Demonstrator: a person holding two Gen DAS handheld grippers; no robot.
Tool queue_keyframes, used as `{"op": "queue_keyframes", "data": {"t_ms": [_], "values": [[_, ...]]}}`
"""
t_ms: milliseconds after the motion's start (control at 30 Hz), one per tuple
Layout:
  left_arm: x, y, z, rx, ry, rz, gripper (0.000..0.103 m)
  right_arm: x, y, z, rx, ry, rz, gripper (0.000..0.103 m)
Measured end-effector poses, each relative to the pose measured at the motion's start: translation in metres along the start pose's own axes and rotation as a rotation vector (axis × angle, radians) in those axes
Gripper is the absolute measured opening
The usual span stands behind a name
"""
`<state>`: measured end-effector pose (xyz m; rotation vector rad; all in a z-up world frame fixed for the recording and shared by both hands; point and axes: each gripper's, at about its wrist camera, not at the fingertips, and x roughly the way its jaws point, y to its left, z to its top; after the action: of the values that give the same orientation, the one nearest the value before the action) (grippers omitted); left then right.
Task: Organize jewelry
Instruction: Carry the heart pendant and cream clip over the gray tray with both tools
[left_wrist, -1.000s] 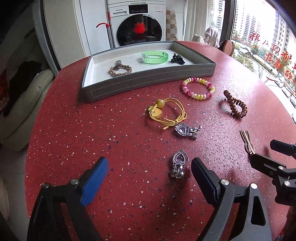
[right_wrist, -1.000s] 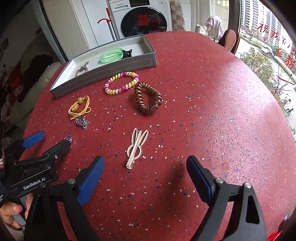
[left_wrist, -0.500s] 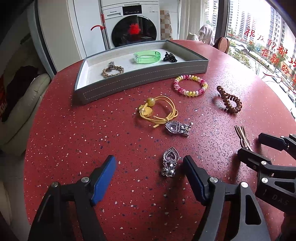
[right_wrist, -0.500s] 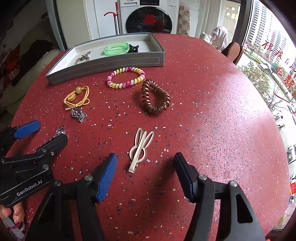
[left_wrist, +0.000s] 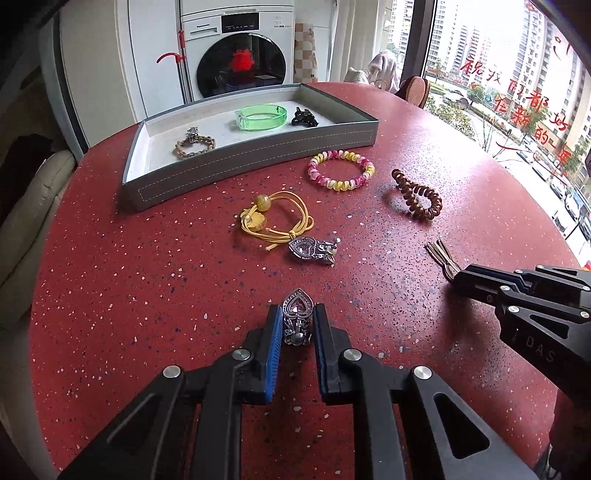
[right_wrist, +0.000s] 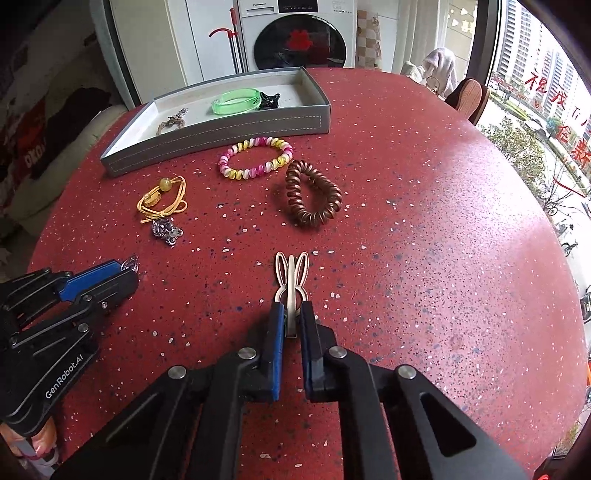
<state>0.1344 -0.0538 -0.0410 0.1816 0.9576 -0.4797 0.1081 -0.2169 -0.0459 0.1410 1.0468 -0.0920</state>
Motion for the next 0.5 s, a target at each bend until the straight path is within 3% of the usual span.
{"op": "queue_keyframes", "data": {"t_ms": [500], "values": [[-0.036, 0.031, 0.011, -0.079, -0.089, -0.016, 0.035, -0.029, -0.015, 0.018, 0.072, -0.079, 0.107, 0.009]]}}
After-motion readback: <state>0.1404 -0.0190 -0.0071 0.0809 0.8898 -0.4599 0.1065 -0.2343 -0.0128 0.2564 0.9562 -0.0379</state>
